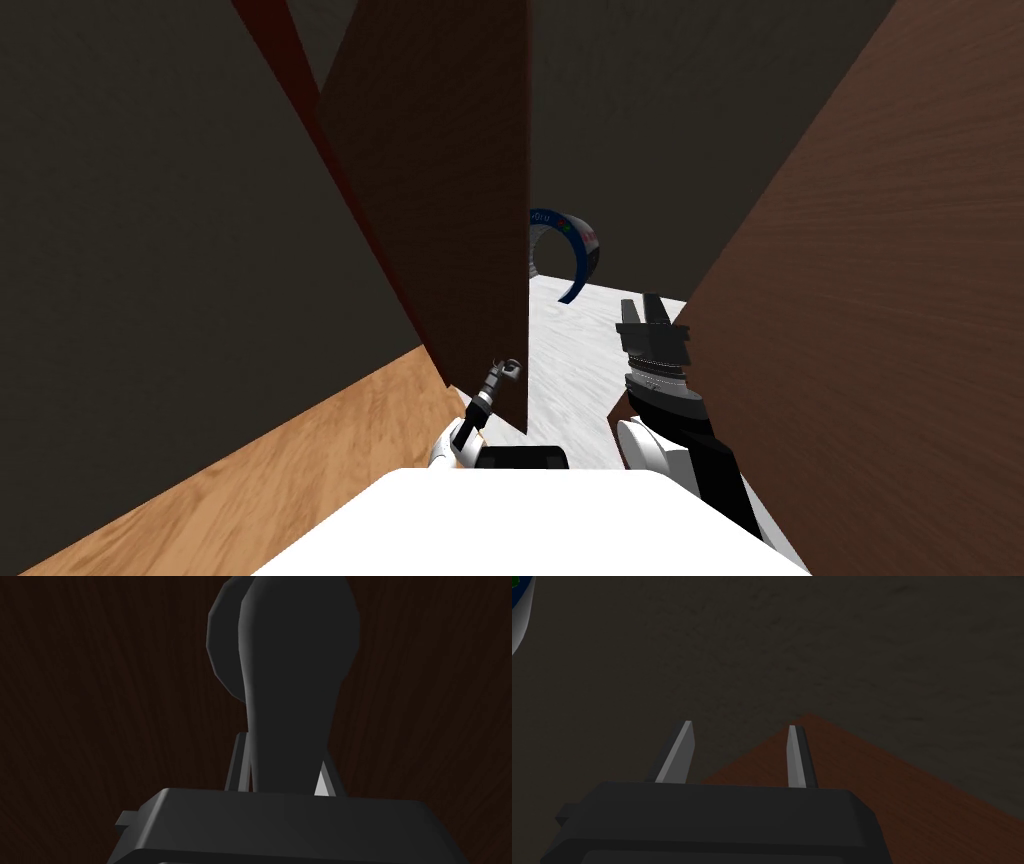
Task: Push the door open
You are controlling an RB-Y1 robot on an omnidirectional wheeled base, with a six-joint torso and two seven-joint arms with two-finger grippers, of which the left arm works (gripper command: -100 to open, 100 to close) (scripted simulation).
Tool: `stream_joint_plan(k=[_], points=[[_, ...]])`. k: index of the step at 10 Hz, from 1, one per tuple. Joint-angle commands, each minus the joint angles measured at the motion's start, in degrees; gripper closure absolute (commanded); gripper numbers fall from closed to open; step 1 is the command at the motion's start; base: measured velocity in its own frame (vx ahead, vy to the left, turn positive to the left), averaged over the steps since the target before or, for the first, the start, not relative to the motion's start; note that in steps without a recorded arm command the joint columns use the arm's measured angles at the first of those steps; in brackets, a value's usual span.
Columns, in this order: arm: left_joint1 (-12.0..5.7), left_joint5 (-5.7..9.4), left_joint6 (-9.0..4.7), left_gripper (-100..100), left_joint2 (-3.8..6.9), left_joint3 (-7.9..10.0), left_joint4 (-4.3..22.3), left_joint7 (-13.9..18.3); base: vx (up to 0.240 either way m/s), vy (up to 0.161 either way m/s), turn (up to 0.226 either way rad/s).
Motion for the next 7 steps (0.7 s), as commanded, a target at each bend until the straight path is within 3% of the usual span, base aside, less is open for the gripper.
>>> stream_joint_plan(k=[1,4,7], points=[[0.28,0.20,0.84,100,0.35,1.87,-1.2,-0.2,0.118,-0.119,0.116],[0.30,0.23,0.88,100,0.23,2.35,-1.2,-0.4,0.086,-0.105,0.054],[0.43,0.41,1.06,100,-0.73,4.94,-1.1,-1.0,0.120,-0.170,0.116]])
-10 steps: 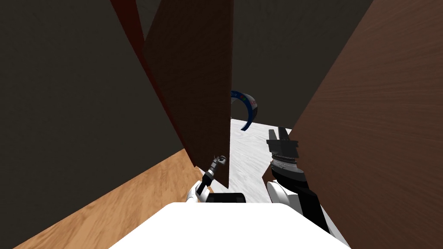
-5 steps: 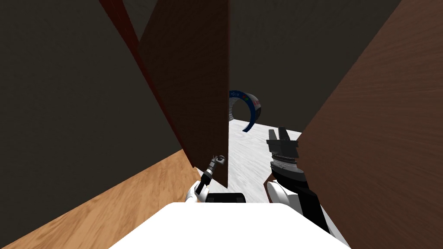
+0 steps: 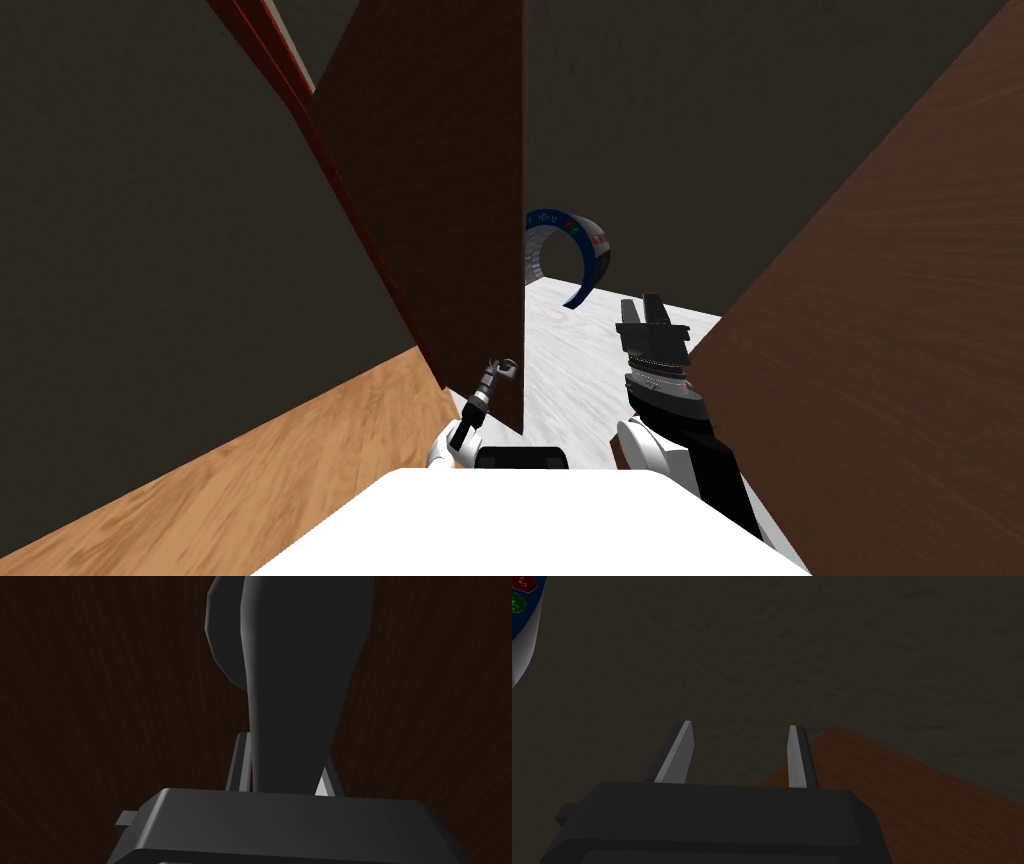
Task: Push the door open
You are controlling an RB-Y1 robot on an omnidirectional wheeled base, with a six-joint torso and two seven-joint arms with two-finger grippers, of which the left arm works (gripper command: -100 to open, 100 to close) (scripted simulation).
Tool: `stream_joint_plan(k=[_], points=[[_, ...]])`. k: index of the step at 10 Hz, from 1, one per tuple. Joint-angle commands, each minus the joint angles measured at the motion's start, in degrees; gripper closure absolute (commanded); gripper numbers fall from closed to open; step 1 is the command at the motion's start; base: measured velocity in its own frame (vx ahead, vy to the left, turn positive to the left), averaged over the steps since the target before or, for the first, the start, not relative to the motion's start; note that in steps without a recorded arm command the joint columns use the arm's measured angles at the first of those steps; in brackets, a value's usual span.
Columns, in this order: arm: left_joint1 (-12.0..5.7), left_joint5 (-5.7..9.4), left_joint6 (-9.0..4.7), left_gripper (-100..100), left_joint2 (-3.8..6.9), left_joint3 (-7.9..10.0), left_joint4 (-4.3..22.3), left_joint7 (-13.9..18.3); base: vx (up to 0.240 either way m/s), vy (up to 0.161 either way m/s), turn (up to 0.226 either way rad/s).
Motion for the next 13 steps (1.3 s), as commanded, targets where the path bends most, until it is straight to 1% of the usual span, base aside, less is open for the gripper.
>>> stream_joint_plan(k=[1,3,6,8,10,13], points=[[-0.49,0.16,0.23,100,-0.37,1.02,-0.3,-0.2,0.133,-0.139,0.083],[-0.43,0.24,0.31,100,-1.07,2.27,-0.3,-0.5,0.134,-0.166,0.085],[-0.38,0.31,0.38,100,-1.75,3.22,-0.3,-0.8,0.105,-0.132,0.063],[-0.54,0.95,0.43,100,-0.12,4.47,-0.2,-1.1,0.097,-0.033,0.042],[-0.52,1.39,0.47,100,0.62,5.32,-0.2,-1.6,0.198,-0.068,0.075],[-0.49,2.08,0.53,100,1.42,6.63,-0.2,-2.4,0.219,-0.075,0.080]])
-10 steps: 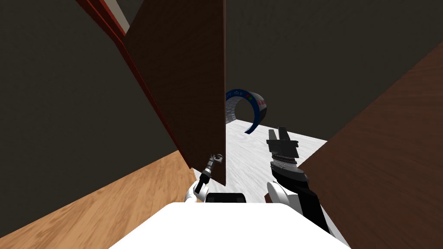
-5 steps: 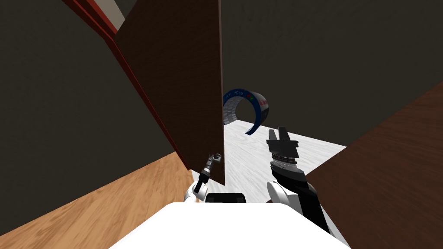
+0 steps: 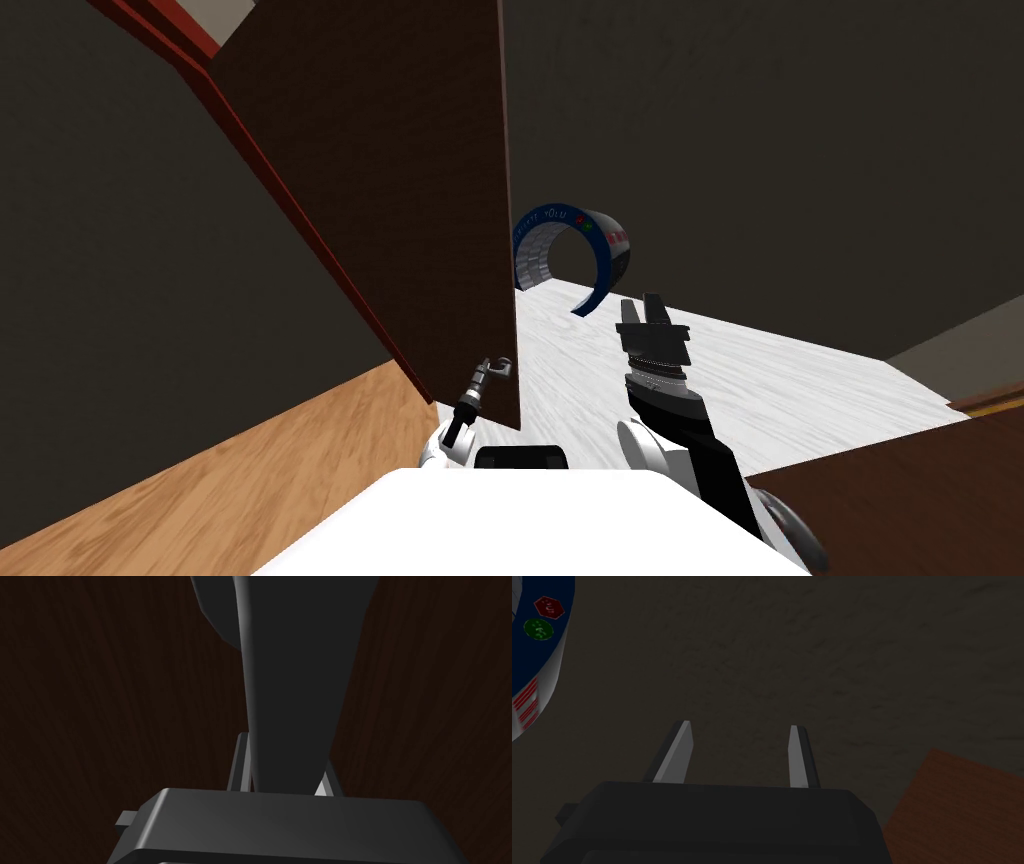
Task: Push the door open
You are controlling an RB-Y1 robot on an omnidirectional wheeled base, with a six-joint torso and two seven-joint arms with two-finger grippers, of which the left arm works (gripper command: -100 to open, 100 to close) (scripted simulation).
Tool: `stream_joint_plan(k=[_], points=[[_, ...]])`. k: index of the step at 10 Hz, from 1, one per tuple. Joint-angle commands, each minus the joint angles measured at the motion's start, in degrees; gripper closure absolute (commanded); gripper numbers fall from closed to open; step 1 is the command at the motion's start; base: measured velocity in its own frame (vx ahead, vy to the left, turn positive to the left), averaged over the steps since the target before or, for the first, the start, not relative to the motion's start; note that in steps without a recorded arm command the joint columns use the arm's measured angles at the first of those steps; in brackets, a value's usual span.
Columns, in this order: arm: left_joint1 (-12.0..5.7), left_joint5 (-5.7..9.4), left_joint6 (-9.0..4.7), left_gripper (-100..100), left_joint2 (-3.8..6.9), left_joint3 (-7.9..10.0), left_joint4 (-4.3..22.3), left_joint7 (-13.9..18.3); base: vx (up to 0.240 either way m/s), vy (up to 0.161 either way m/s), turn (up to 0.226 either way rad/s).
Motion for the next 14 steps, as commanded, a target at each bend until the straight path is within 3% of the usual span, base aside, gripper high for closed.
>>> stream_joint_plan(k=[1,5,8,9,12,14], points=[[-1.14,0.71,-0.81,100,0.51,1.61,1.1,-1.0,0.173,-0.100,0.072],[-1.09,1.98,-0.70,100,0.88,4.04,1.1,-2.4,0.192,-0.096,0.104],[-1.09,1.98,-0.70,100,0.88,4.04,1.1,-2.4,0.058,-0.040,0.017],[-1.06,2.57,-0.66,100,0.68,5.16,1.1,-3.1,0.098,-0.082,0.137],[-1.06,2.71,-0.64,100,0.61,5.44,1.1,-3.3,0.105,-0.085,0.060],[-1.04,3.28,-0.60,100,0.12,6.53,1.1,-3.9,0.133,-0.084,0.080]])
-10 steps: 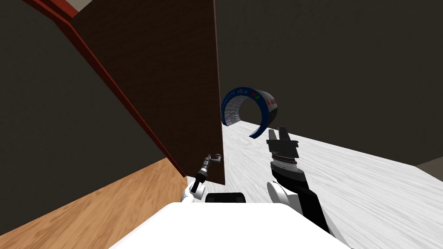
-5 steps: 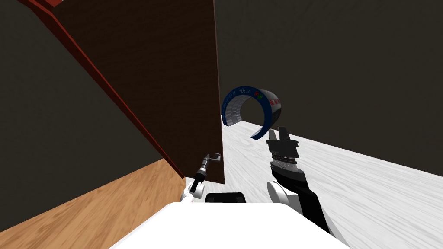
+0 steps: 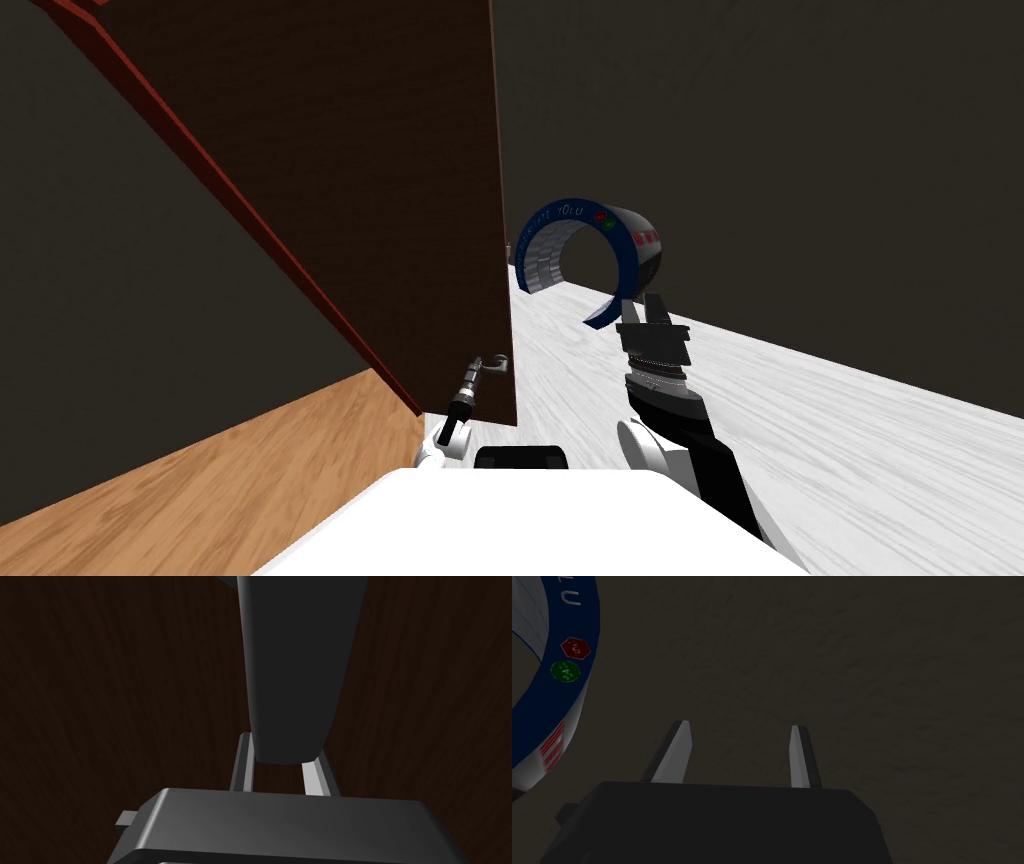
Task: Push the door open
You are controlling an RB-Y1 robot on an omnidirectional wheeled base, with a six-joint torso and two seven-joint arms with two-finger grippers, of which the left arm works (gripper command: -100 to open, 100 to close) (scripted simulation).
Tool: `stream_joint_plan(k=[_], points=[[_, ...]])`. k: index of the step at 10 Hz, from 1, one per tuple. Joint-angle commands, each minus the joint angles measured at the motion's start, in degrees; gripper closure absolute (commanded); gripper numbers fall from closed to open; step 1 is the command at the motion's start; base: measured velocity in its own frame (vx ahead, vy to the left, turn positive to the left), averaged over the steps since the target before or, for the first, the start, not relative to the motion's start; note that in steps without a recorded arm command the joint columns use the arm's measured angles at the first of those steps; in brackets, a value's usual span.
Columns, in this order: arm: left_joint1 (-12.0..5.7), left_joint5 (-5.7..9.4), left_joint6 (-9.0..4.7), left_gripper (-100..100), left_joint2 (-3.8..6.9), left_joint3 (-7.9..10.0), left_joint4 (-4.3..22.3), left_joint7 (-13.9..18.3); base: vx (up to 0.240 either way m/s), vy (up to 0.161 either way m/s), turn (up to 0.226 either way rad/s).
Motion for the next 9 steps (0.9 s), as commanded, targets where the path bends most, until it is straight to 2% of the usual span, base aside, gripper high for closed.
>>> stream_joint_plan(k=[1,4,6,7,9], points=[[-0.34,0.63,-0.18,100,-0.05,1.33,-0.2,-0.6,0.157,-0.131,0.086],[-0.31,1.36,-0.11,100,-1.22,2.72,-0.2,-1.4,0.161,-0.169,0.121],[-0.29,1.75,-0.08,100,-2.08,3.46,-0.2,-1.9,0.130,-0.126,0.086],[-0.29,1.75,-0.08,100,-2.08,3.46,-0.2,-1.9,0.079,-0.098,0.006],[-0.28,2.09,-0.05,100,-3.04,4.12,-0.2,-2.3,0.092,-0.113,0.059]])
